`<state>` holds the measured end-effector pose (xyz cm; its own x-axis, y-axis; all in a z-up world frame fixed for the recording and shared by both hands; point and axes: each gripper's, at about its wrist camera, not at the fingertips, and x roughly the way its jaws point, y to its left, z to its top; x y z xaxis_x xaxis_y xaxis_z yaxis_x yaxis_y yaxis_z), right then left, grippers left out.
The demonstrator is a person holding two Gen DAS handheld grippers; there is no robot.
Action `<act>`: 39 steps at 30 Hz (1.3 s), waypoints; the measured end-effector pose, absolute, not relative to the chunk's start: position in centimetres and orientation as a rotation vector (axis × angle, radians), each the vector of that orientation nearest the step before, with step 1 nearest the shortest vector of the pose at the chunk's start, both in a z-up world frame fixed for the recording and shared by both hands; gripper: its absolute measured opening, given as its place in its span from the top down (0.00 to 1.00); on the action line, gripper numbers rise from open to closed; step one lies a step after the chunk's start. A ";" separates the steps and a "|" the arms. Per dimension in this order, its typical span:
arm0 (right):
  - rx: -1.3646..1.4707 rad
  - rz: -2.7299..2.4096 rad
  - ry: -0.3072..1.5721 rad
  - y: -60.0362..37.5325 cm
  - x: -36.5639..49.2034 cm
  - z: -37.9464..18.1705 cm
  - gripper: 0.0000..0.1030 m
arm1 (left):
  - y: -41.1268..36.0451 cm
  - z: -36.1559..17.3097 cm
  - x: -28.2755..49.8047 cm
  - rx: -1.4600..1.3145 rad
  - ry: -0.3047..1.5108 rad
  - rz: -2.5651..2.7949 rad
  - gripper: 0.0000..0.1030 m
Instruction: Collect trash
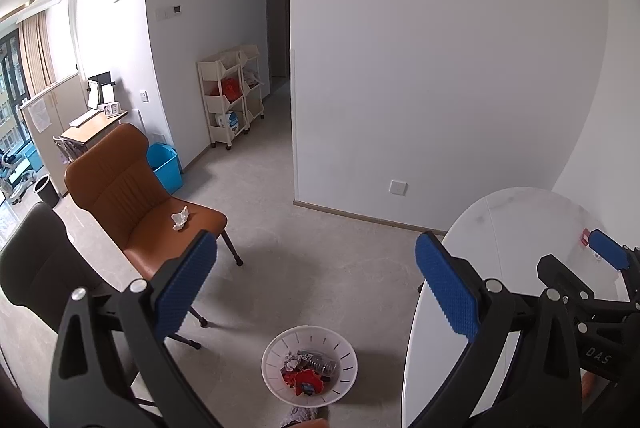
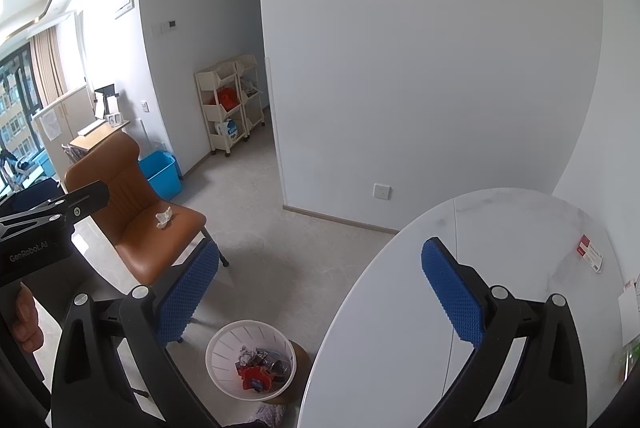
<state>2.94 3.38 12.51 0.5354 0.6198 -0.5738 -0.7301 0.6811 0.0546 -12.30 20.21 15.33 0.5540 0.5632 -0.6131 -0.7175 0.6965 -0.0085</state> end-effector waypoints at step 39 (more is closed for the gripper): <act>-0.214 0.802 0.628 2.7 3.2 11.1 0.02 | 22.5 14.3 -11.9 -0.261 0.619 0.786 0.08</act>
<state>3.19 2.70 11.09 0.5265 0.6037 -0.5986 -0.7264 0.6853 0.0522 -11.87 22.47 14.31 0.5424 0.5793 -0.6084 -0.7271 0.6865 0.0054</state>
